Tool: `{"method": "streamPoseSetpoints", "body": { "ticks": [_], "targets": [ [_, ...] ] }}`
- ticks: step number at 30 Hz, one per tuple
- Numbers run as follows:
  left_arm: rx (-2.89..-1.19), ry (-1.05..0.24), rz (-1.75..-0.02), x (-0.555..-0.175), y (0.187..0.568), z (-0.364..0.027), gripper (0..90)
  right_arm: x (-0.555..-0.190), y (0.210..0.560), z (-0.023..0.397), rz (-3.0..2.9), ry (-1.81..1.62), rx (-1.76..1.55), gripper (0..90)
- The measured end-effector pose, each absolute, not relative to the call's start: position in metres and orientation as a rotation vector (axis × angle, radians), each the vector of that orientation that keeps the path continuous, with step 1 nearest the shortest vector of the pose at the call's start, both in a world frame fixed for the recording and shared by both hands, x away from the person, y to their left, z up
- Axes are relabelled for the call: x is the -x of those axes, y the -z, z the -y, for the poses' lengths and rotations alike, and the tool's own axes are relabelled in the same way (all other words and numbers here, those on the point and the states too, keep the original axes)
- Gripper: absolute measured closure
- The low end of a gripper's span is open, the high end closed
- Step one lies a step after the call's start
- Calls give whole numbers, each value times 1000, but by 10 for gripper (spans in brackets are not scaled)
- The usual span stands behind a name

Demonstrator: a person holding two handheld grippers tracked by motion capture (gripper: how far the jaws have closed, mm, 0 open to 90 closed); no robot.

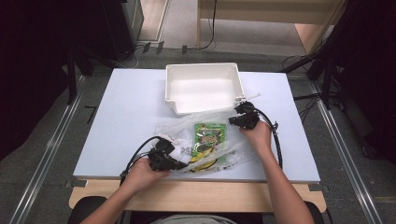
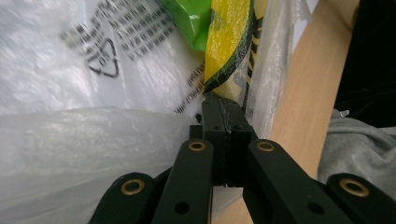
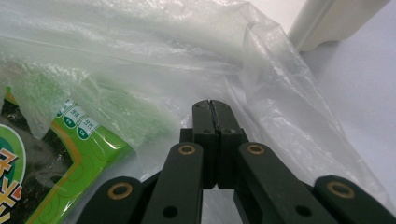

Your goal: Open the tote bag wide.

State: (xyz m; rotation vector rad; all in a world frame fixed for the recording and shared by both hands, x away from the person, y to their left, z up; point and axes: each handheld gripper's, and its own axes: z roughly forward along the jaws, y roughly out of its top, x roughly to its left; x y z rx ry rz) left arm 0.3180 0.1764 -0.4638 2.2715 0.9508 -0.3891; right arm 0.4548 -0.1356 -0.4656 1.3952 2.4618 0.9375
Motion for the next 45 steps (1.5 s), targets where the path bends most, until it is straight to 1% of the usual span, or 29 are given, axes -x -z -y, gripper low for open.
{"method": "streamPoseSetpoints", "body": {
  "ticks": [7,13,23,29,33,37,45],
  "targets": [
    [-2266,440,-936,-307,466,-178,900,-455,465,134,-2419,-900,-1396,900],
    [-2253,391,-938,-310,460,-177,900,-451,460,131,-2459,-926,-1395,900],
    [-2216,351,-939,-319,448,-178,900,-433,426,123,-2483,-1059,-1303,900],
    [-2203,323,-938,-325,435,-181,900,-433,413,112,-2486,-1110,-1248,900],
    [-2191,309,-954,-331,431,-180,900,-439,406,104,-2473,-1141,-1243,900],
    [-2186,295,-968,-340,431,-174,900,-453,414,94,-2494,-1164,-1275,900],
    [-2211,292,-975,-346,441,-162,900,-468,448,74,-2575,-1055,-1293,900]
  ]
}}
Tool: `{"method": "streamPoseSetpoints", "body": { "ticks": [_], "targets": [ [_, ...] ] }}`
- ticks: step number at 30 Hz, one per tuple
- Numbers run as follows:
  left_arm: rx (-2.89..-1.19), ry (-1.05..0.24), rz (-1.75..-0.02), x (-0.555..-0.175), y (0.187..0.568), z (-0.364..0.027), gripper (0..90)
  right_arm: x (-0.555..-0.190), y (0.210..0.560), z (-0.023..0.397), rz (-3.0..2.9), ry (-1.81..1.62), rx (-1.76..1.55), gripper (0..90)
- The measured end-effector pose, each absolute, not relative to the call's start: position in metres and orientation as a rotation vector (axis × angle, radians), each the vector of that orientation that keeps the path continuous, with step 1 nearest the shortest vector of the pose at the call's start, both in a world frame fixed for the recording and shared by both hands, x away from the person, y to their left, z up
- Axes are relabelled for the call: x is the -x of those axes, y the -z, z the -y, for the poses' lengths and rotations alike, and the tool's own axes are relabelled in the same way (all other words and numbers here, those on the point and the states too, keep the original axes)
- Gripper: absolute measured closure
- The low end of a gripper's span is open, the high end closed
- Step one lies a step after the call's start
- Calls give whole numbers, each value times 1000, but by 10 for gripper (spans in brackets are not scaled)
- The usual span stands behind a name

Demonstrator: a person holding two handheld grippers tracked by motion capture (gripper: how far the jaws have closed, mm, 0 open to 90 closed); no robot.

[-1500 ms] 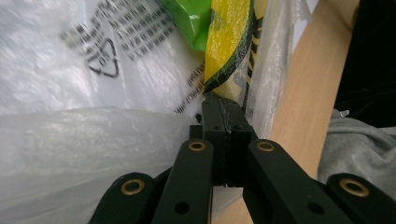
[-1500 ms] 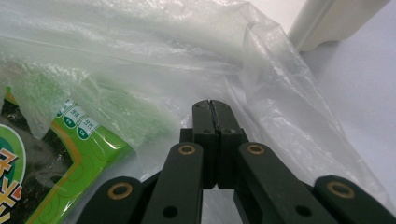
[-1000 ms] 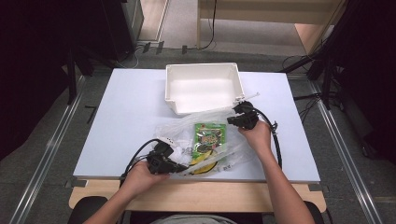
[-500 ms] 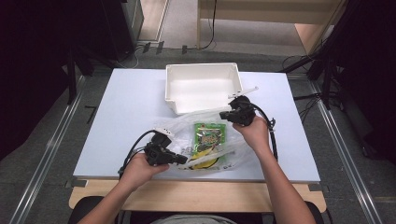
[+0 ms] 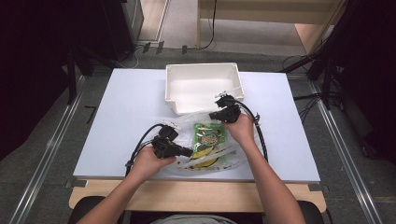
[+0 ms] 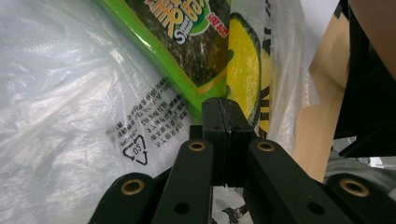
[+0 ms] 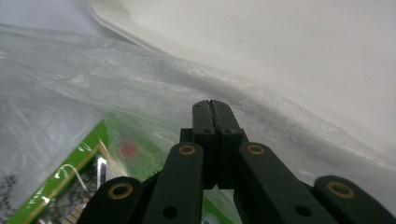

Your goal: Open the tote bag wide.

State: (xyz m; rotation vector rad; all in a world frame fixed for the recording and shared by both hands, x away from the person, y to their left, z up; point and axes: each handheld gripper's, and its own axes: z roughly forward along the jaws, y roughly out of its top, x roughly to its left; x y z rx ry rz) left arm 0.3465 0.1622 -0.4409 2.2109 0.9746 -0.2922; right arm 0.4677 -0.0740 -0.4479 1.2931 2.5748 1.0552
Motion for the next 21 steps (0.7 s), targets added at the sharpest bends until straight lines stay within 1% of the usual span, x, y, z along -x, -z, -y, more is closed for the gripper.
{"method": "streamPoseSetpoints", "body": {
  "ticks": [6,15,21],
  "targets": [
    [-2230,309,-972,-340,450,-161,900,-468,463,70,-2608,-1000,-1299,900],
    [-2255,345,-941,-327,455,-160,900,-466,463,69,-2594,-993,-1284,900],
    [-2226,317,-945,-333,440,-167,900,-465,459,70,-2588,-1012,-1288,900]
  ]
}}
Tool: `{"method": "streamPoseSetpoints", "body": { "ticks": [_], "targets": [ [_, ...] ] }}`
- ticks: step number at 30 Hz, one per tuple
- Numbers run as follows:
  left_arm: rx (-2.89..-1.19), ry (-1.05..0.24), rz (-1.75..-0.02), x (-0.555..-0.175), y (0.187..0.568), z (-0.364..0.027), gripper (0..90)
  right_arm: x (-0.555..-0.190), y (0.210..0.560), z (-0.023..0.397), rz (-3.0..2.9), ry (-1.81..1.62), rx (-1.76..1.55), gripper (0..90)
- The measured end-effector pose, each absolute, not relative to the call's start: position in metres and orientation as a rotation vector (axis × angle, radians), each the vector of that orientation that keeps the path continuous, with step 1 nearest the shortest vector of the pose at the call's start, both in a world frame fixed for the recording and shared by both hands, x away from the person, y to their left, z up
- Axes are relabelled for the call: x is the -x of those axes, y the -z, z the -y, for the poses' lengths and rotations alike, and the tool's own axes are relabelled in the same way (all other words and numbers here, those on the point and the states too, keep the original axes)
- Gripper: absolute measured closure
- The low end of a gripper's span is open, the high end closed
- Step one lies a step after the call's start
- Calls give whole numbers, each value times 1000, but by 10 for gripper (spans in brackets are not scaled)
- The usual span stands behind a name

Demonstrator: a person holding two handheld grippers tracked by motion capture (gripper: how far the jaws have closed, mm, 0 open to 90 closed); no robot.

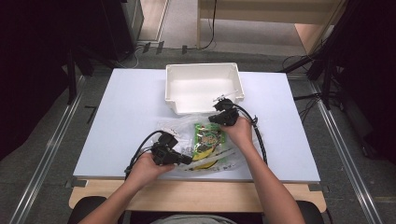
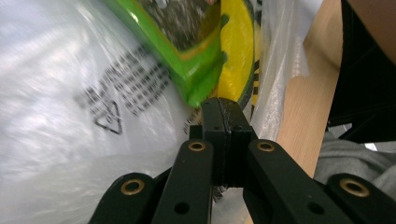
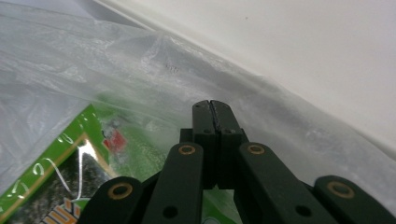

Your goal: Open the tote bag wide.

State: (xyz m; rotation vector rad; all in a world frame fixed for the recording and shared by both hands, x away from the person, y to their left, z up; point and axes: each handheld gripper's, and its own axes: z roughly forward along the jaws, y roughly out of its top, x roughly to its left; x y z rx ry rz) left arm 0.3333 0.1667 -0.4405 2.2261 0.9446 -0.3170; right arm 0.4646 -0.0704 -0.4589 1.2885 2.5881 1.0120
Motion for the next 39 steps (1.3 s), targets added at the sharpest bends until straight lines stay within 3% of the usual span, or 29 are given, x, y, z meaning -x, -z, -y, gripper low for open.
{"method": "streamPoseSetpoints", "body": {
  "ticks": [9,21,26,31,39],
  "targets": [
    [-2196,248,-937,-349,411,-171,882,-456,437,80,-2552,-1114,-1253,861],
    [-2193,229,-933,-388,399,-159,833,-439,420,95,-2540,-1161,-1218,708],
    [-2183,241,-935,-400,397,-154,653,-435,421,101,-2545,-1161,-1225,575],
    [-2192,222,-931,-409,397,-150,494,-431,418,111,-2524,-1184,-1243,521],
    [-2156,179,-911,-417,400,-147,379,-422,415,124,-2511,-1205,-1231,501]
  ]
}}
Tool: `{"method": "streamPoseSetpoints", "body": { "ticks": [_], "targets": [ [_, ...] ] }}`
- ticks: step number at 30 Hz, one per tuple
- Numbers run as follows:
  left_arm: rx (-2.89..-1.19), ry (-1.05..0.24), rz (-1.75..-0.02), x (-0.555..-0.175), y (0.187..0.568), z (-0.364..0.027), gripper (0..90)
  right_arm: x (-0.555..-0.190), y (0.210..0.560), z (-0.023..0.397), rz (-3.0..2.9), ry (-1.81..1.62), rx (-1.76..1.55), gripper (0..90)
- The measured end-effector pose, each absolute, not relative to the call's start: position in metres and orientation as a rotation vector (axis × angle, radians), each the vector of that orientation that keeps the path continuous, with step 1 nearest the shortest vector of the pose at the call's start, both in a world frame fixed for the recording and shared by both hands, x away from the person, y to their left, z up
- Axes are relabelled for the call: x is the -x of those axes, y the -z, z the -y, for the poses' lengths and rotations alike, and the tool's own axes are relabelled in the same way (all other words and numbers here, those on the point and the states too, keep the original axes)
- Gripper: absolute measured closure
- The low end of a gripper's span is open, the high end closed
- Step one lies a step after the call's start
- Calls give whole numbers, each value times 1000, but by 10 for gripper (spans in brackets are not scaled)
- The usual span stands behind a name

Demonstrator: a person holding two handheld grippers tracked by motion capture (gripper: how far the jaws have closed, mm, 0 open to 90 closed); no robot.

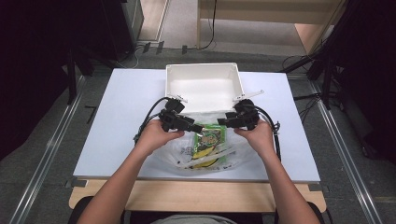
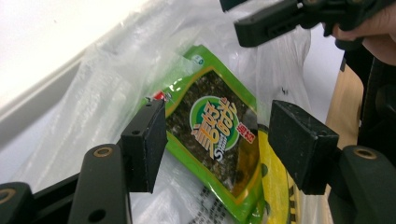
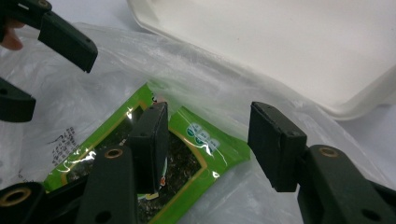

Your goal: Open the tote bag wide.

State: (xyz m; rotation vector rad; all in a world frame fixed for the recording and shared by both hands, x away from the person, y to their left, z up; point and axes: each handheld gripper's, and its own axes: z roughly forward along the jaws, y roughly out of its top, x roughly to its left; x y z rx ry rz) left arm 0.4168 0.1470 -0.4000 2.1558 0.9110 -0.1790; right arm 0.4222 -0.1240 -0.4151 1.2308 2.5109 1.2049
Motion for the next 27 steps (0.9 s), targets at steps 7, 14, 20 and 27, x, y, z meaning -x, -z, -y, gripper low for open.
{"method": "streamPoseSetpoints", "body": {
  "ticks": [7,14,20,27],
  "targets": [
    [-2170,166,-906,-428,398,-143,328,-412,418,132,-2510,-1190,-1250,519],
    [-2190,174,-872,-436,396,-139,496,-401,419,139,-2507,-1172,-1261,548],
    [-2235,157,-830,-445,393,-127,768,-394,422,143,-2501,-1182,-1265,603],
    [-2256,181,-778,-448,397,-111,900,-387,426,148,-2486,-1199,-1296,671]
  ]
}}
